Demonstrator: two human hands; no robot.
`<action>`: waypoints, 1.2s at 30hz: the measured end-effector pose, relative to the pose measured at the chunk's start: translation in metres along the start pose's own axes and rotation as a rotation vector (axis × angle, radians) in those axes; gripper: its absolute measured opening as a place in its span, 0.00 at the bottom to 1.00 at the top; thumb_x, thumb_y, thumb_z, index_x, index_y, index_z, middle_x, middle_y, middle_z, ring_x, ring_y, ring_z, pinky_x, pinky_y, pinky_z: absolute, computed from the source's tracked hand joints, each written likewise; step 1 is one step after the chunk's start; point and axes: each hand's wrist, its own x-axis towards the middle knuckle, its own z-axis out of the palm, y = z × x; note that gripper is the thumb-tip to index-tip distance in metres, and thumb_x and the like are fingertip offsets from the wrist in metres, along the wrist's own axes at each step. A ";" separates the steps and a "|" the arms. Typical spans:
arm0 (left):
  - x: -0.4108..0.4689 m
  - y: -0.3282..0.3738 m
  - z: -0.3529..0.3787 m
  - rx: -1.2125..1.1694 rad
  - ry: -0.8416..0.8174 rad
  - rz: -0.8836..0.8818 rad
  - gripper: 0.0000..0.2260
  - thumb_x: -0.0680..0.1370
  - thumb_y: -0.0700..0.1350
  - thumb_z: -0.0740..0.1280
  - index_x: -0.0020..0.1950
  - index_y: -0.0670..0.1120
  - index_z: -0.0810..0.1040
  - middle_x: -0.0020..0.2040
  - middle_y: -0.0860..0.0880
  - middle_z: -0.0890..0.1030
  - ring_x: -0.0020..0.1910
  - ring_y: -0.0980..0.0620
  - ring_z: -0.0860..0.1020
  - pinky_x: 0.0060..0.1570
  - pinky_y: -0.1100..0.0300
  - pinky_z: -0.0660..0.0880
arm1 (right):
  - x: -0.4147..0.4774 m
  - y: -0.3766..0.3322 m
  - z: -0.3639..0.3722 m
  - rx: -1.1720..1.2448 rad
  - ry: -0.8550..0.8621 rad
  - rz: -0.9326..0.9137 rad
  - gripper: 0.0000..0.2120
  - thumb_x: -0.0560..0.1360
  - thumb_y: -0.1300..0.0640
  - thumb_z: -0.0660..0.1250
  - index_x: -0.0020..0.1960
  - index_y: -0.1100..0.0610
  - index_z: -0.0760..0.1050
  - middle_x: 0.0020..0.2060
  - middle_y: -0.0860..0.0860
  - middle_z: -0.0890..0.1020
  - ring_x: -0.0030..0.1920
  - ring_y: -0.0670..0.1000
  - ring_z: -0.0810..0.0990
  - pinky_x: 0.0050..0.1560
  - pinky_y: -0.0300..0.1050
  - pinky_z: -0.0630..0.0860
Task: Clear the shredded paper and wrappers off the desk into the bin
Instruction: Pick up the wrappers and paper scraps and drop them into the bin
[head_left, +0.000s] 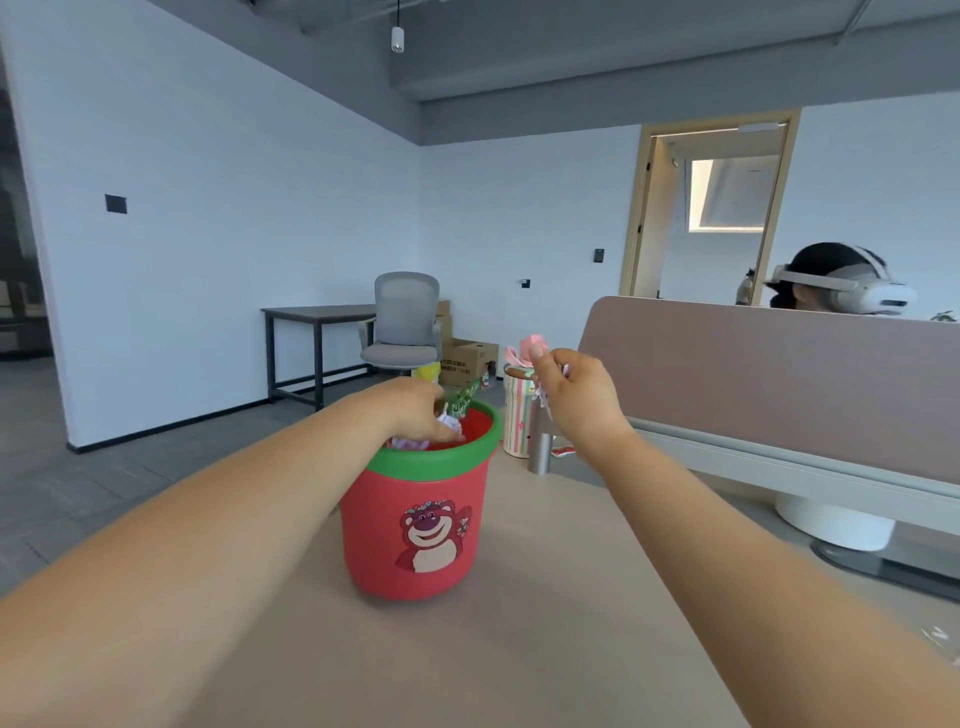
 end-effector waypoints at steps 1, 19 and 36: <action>-0.001 -0.001 -0.002 0.024 -0.037 -0.010 0.26 0.73 0.58 0.67 0.66 0.46 0.68 0.58 0.46 0.77 0.39 0.50 0.77 0.38 0.59 0.73 | 0.001 0.001 0.002 0.000 0.002 0.006 0.24 0.79 0.49 0.57 0.25 0.52 0.60 0.22 0.47 0.64 0.26 0.46 0.64 0.31 0.38 0.63; -0.002 -0.024 0.003 -0.160 0.075 0.195 0.07 0.71 0.45 0.72 0.48 0.47 0.81 0.48 0.51 0.80 0.47 0.56 0.77 0.47 0.64 0.74 | 0.001 0.006 0.028 0.007 -0.055 0.000 0.23 0.78 0.49 0.58 0.25 0.51 0.59 0.22 0.47 0.62 0.26 0.47 0.61 0.30 0.41 0.58; -0.057 -0.065 0.023 -0.050 0.372 0.126 0.21 0.80 0.54 0.53 0.41 0.43 0.78 0.43 0.49 0.78 0.45 0.51 0.74 0.49 0.53 0.73 | 0.033 -0.010 0.091 -0.043 -0.156 -0.076 0.20 0.79 0.51 0.55 0.28 0.49 0.62 0.25 0.47 0.67 0.30 0.47 0.67 0.33 0.42 0.62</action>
